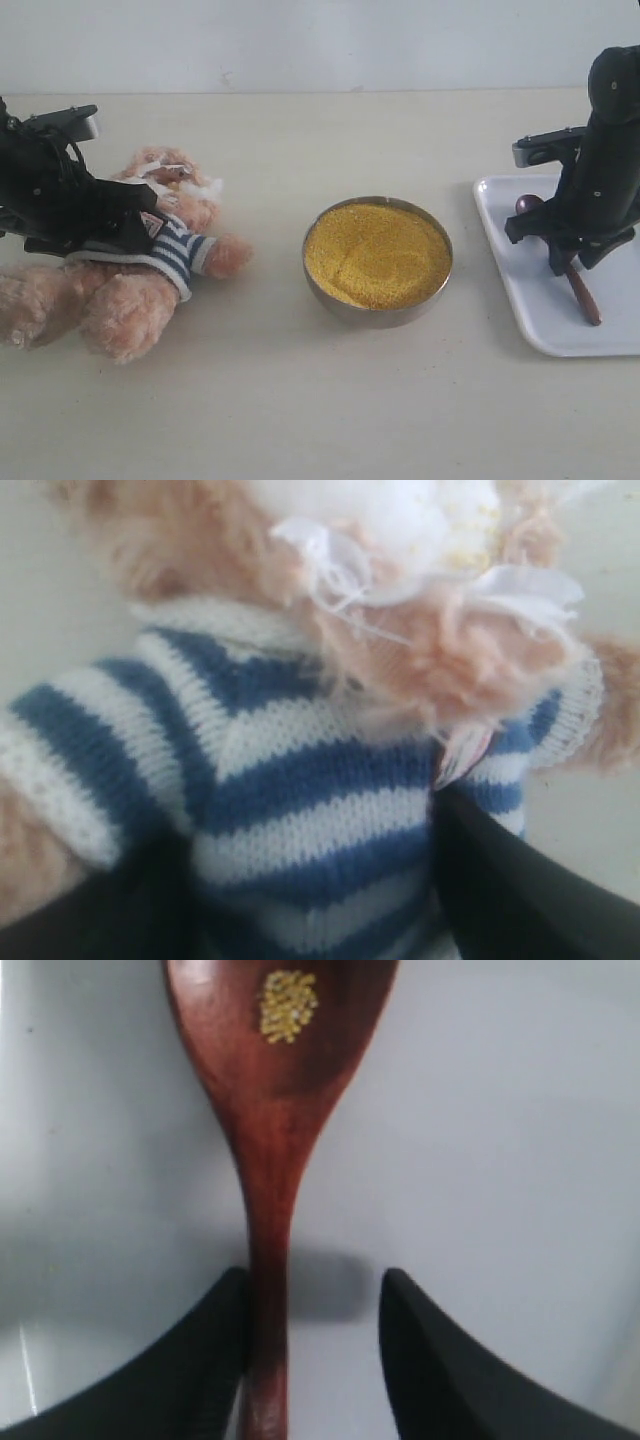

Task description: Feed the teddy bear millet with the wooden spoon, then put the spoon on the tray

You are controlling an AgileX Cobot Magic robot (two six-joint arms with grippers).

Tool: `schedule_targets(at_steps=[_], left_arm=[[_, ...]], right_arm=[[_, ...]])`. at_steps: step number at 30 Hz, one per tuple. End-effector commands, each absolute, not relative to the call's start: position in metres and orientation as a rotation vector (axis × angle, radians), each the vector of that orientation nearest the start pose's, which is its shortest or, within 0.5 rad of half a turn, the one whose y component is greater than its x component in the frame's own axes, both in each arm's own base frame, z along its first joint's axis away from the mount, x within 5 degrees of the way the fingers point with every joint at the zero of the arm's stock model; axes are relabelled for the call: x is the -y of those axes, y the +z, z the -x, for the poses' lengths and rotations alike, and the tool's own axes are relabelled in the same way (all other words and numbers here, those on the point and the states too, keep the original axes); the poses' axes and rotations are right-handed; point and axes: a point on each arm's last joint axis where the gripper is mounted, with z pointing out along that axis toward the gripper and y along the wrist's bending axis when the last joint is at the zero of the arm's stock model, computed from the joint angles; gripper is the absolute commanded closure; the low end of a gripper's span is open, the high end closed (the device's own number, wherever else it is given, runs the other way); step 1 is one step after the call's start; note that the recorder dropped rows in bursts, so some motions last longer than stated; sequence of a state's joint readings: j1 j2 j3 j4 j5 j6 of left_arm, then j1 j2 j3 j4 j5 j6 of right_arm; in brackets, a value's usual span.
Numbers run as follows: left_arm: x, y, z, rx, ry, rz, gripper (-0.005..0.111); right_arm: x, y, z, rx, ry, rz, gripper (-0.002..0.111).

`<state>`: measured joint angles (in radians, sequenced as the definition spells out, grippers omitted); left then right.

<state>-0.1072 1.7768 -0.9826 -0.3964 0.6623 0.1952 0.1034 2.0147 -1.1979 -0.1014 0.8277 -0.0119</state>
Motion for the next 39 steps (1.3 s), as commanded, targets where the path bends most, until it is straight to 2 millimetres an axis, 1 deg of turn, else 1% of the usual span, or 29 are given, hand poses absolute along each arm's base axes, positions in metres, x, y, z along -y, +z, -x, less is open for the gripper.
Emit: schedule_targets(at_steps=[1,4,6,10,12,18,20,29,33,36,38,39], left_arm=[[0.058,0.157,-0.322,-2.866,-0.385,0.003,0.045],[0.057,0.160,-0.323,-2.850,-0.381,0.001,0.045],[0.057,0.167,-0.322,-2.819,-0.375,-0.031,0.045],[0.057,0.181,-0.320,-2.772,-0.375,-0.044,0.045],[0.057,0.184,-0.320,-2.767,-0.378,-0.044,0.045],[0.058,0.184,-0.317,-2.792,-0.402,-0.044,0.045],[0.058,0.184,-0.316,-2.798,-0.405,-0.045,0.045],[0.059,0.183,-0.314,-2.819,-0.414,-0.051,0.045],[0.059,0.184,-0.315,-2.814,-0.411,-0.060,0.045],[0.058,0.186,-0.316,-2.793,-0.402,-0.076,0.045],[0.058,0.192,-0.317,-2.749,-0.386,-0.096,0.038],[0.057,0.195,-0.317,-2.729,-0.381,-0.098,0.032]], right_arm=[[-0.029,0.106,-0.354,-3.167,-0.123,0.243,0.058],[-0.028,0.108,-0.354,-3.165,-0.140,0.239,0.062],[-0.028,0.111,-0.354,-3.156,-0.137,0.247,0.062],[-0.029,0.125,-0.356,-3.104,-0.126,0.242,0.062],[-0.029,0.132,-0.355,-3.084,-0.118,0.244,0.062],[-0.034,0.143,-0.353,-3.072,-0.033,0.243,0.062],[-0.034,0.148,-0.352,-3.061,-0.030,0.239,0.062],[-0.035,0.151,-0.350,-3.073,-0.008,0.215,0.062],[-0.035,0.162,-0.350,-3.032,-0.006,0.212,0.062],[-0.035,0.164,-0.350,-3.024,-0.005,0.212,0.062],[-0.035,0.164,-0.350,-3.024,-0.005,0.212,0.062],[-0.035,0.164,-0.350,-3.026,-0.005,0.212,0.062]])
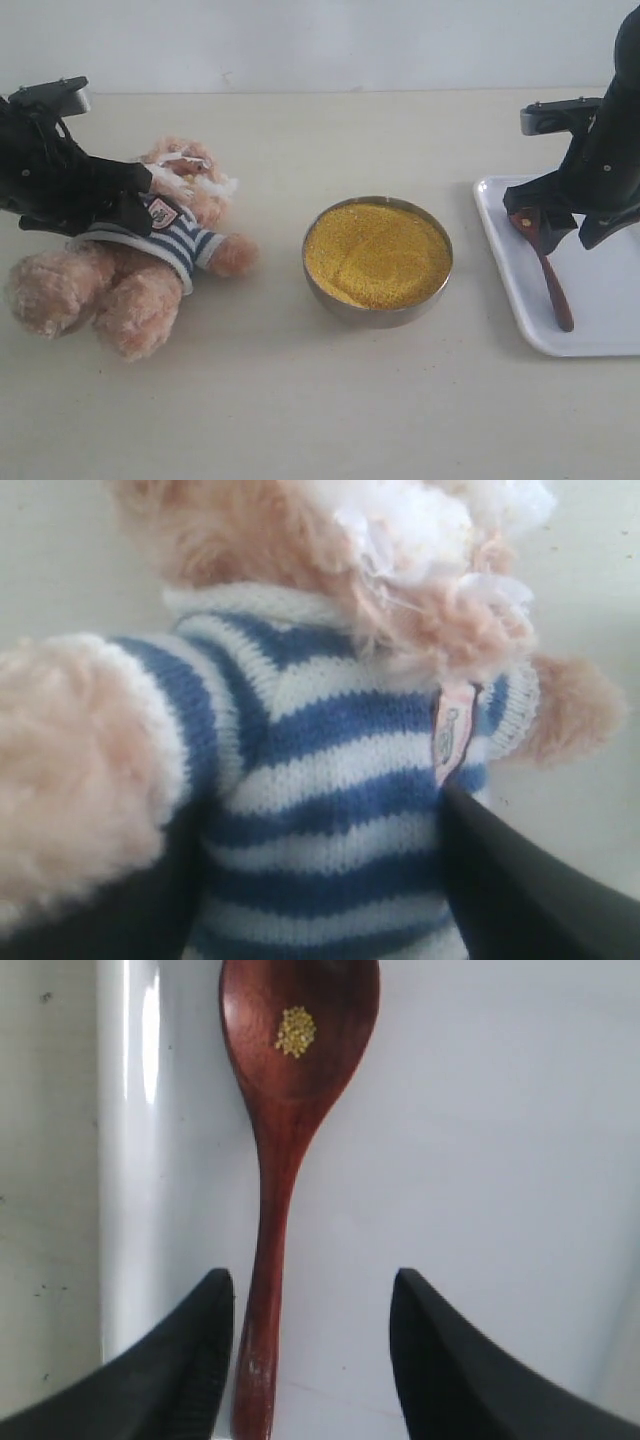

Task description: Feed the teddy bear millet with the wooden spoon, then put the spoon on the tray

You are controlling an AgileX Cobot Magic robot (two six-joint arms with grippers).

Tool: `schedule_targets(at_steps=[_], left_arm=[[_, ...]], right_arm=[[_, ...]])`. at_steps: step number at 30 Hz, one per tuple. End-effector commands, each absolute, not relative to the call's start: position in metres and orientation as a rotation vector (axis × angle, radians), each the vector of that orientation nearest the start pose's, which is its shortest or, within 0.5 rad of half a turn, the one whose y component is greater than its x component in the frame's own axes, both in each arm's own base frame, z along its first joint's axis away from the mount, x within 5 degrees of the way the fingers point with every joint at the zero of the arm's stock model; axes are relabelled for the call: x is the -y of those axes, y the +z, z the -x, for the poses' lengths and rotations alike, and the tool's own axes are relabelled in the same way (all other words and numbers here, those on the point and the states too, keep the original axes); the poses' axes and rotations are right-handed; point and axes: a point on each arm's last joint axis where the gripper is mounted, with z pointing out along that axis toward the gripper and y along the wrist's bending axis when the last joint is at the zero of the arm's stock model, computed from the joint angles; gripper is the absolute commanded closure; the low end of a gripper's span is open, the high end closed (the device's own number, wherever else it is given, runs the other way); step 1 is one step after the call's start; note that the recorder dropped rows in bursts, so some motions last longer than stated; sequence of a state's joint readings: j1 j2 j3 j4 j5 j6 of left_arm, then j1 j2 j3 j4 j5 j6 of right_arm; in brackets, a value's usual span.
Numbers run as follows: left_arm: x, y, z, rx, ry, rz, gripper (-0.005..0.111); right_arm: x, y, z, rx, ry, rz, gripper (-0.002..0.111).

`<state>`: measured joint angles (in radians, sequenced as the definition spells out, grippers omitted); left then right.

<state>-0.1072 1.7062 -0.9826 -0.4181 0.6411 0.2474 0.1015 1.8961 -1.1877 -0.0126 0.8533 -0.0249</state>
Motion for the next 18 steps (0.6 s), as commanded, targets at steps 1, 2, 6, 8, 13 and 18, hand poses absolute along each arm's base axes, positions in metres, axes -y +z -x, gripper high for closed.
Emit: schedule_targets(at_steps=[1,2,6,8,13,18], left_arm=[[0.057,0.197,-0.317,-2.717,-0.376,-0.109,0.028],[0.057,0.197,-0.318,-2.712,-0.373,-0.107,0.027],[0.056,0.204,-0.318,-2.672,-0.359,-0.110,0.027],[0.056,0.214,-0.316,-2.641,-0.357,-0.112,0.027],[0.054,0.232,-0.310,-2.583,-0.340,-0.135,0.027],[0.053,0.248,-0.305,-2.521,-0.333,-0.138,0.027]], right_arm=[[-0.035,0.164,-0.350,-3.026,-0.005,0.212,0.062],[-0.035,0.164,-0.350,-3.026,-0.005,0.212,0.062],[-0.035,0.164,-0.350,-3.023,-0.006,0.218,0.062],[-0.035,0.164,-0.350,-3.021,-0.005,0.216,0.062],[-0.035,0.165,-0.351,-3.014,-0.003,0.214,0.062],[-0.037,0.185,-0.352,-2.914,0.033,0.183,0.063]])
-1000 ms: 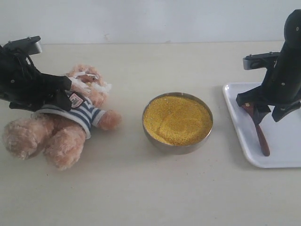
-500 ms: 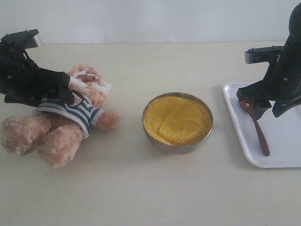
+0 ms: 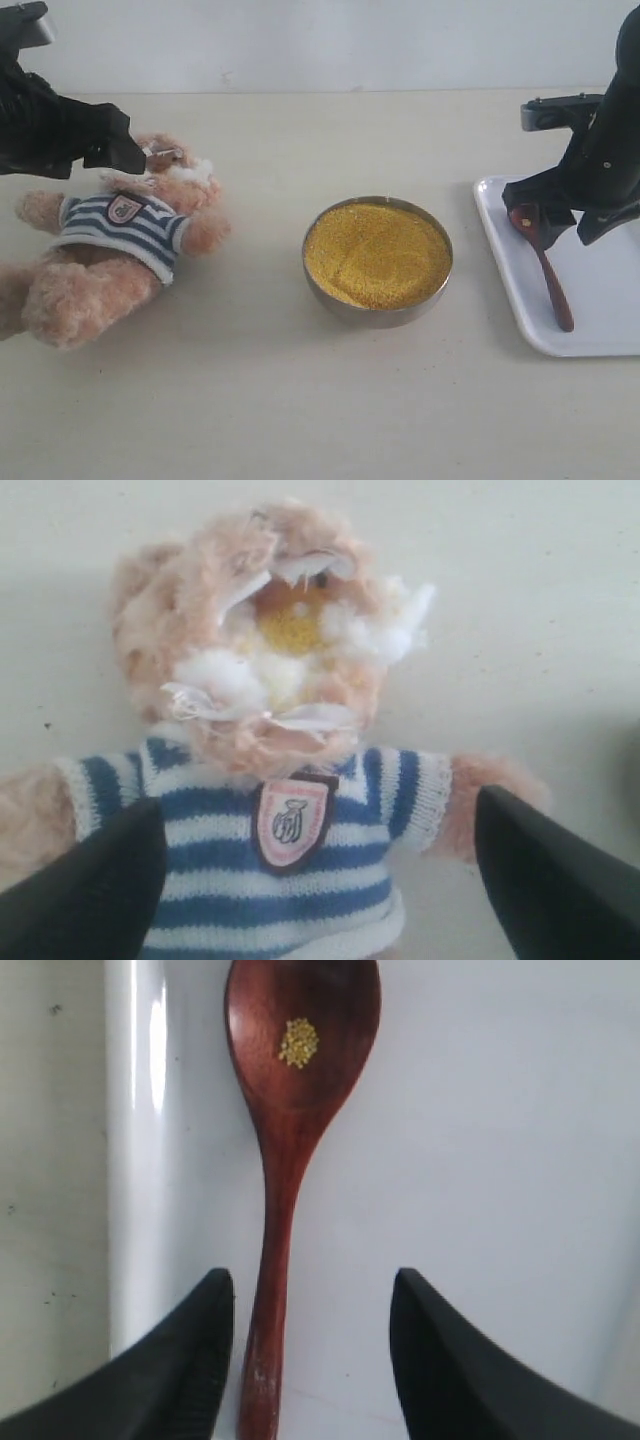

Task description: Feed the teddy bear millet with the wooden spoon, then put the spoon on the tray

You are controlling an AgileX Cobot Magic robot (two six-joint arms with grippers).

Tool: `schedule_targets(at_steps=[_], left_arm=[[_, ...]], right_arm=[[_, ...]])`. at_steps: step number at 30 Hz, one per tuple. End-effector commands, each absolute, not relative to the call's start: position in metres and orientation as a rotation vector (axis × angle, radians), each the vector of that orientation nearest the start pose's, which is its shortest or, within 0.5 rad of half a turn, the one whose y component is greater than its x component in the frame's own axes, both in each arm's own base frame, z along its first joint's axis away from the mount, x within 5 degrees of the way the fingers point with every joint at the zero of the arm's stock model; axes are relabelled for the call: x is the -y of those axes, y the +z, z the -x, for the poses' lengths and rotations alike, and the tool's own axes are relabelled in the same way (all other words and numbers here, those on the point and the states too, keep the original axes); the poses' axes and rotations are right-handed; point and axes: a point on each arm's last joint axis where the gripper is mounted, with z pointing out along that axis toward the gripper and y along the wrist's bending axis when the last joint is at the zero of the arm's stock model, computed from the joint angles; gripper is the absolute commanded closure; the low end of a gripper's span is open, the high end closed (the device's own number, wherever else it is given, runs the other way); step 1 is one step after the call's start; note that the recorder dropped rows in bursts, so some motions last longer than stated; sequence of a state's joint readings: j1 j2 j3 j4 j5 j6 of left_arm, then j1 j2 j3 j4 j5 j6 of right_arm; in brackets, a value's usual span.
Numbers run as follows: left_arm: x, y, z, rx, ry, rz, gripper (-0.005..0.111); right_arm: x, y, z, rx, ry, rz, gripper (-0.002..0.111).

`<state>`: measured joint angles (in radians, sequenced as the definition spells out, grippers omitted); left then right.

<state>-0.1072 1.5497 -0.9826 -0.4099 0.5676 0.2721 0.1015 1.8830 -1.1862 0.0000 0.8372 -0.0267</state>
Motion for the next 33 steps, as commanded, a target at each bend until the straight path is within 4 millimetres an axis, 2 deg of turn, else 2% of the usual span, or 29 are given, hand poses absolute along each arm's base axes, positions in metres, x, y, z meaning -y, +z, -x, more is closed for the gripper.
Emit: schedule_targets(at_steps=[1,3,6,7,10,14,18,21,25,29,32,33], left_arm=[[0.053,0.251,-0.304,-2.511,-0.332,-0.138,0.027],[0.053,0.255,-0.302,-2.498,-0.332,-0.139,0.033],[0.053,0.261,-0.300,-2.478,-0.331,-0.140,0.056],[0.052,0.263,-0.299,-2.472,-0.331,-0.141,0.068],[0.052,0.268,-0.296,-2.457,-0.331,-0.145,0.101],[0.052,0.279,-0.290,-2.424,-0.328,-0.156,0.103],[0.050,0.295,-0.281,-2.368,-0.325,-0.162,0.103],[0.048,0.313,-0.269,-2.297,-0.304,-0.172,0.103],[0.042,0.332,-0.243,-2.155,-0.277,-0.150,0.103],[0.036,0.338,-0.212,-2.025,-0.250,-0.120,0.103],[0.030,0.335,-0.185,-1.935,-0.246,-0.080,0.103],[0.029,0.332,-0.176,-1.909,-0.249,-0.061,0.103]], right_arm=[[-0.037,0.192,-0.352,-2.884,0.036,0.179,0.066],[-0.037,0.207,-0.351,-2.818,0.038,0.176,0.078],[-0.037,0.231,-0.347,-2.722,0.056,0.159,0.104],[-0.038,0.238,-0.346,-2.693,0.073,0.146,0.108],[-0.042,0.267,-0.340,-2.565,0.140,0.144,0.108],[-0.049,0.305,-0.326,-2.398,0.264,0.198,0.108],[-0.052,0.338,-0.309,-2.254,0.309,0.248,0.108],[-0.050,0.360,-0.294,-2.174,0.299,0.249,0.108],[-0.047,0.383,-0.273,-2.061,0.283,0.231,0.108],[-0.040,0.386,-0.246,-1.923,0.269,0.150,0.108],[-0.034,0.369,-0.219,-1.871,0.246,0.105,0.109],[-0.031,0.358,-0.208,-1.856,0.231,0.086,0.109]])
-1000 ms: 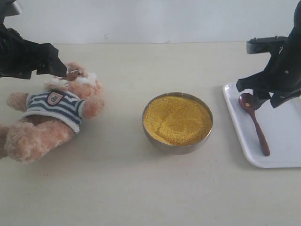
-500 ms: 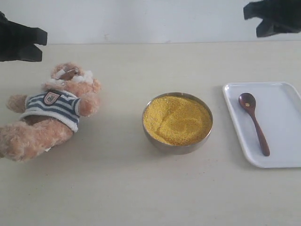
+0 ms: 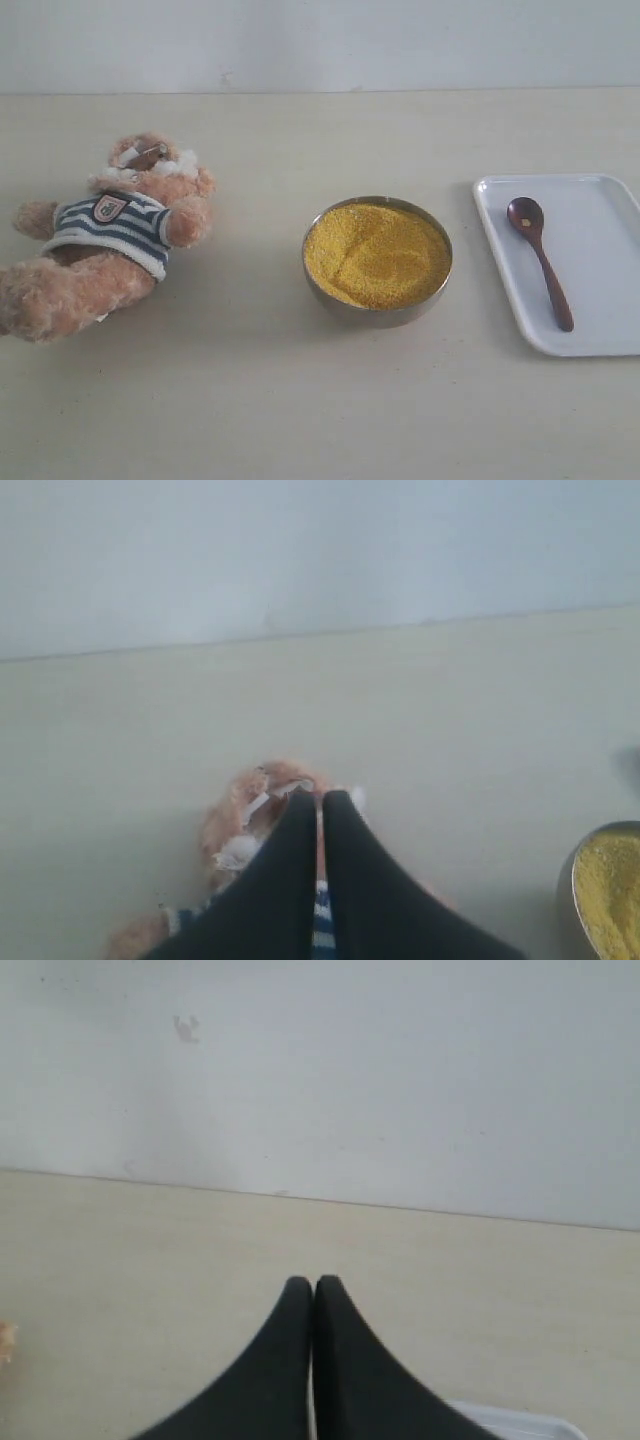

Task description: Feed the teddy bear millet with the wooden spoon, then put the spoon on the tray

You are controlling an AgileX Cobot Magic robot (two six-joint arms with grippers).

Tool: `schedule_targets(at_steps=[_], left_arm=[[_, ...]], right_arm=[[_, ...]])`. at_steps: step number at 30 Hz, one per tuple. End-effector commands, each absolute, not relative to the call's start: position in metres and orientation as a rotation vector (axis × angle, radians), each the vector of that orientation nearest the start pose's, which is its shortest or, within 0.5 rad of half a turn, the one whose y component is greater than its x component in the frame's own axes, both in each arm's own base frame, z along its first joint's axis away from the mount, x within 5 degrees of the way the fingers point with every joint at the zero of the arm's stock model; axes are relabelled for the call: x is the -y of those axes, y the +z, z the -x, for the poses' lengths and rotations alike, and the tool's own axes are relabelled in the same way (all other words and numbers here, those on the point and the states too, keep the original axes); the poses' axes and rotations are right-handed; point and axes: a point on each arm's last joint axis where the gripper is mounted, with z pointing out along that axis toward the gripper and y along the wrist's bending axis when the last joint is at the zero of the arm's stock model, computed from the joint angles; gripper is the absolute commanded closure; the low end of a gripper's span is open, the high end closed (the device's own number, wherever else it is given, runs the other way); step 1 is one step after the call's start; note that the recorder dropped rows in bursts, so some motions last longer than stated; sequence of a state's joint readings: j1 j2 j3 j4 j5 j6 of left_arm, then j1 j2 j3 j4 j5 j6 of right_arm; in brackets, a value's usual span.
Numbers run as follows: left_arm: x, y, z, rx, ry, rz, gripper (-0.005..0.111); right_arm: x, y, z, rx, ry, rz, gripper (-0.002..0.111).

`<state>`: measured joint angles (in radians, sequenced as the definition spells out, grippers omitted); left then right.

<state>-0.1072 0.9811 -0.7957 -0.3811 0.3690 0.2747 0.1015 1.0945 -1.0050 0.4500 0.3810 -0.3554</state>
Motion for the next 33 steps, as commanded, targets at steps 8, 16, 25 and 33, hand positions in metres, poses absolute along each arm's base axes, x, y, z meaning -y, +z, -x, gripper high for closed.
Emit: schedule_targets(at_steps=[8,16,25,33], left_arm=[[0.020,0.302,-0.120,-1.788,-0.285,0.027,0.103],[0.018,0.290,-0.094,-1.755,-0.302,0.015,0.103],[0.018,0.290,-0.093,-1.745,-0.302,0.015,0.103],[0.018,0.291,-0.093,-1.743,-0.298,0.011,0.103]], right_arm=[[-0.012,0.310,-0.135,-1.639,0.271,-0.157,0.109],[-0.017,0.305,-0.085,-1.605,0.351,-0.062,0.109],[-0.018,0.307,-0.067,-1.576,0.379,-0.021,0.109],[-0.018,0.307,-0.067,-1.576,0.379,-0.021,0.109]])
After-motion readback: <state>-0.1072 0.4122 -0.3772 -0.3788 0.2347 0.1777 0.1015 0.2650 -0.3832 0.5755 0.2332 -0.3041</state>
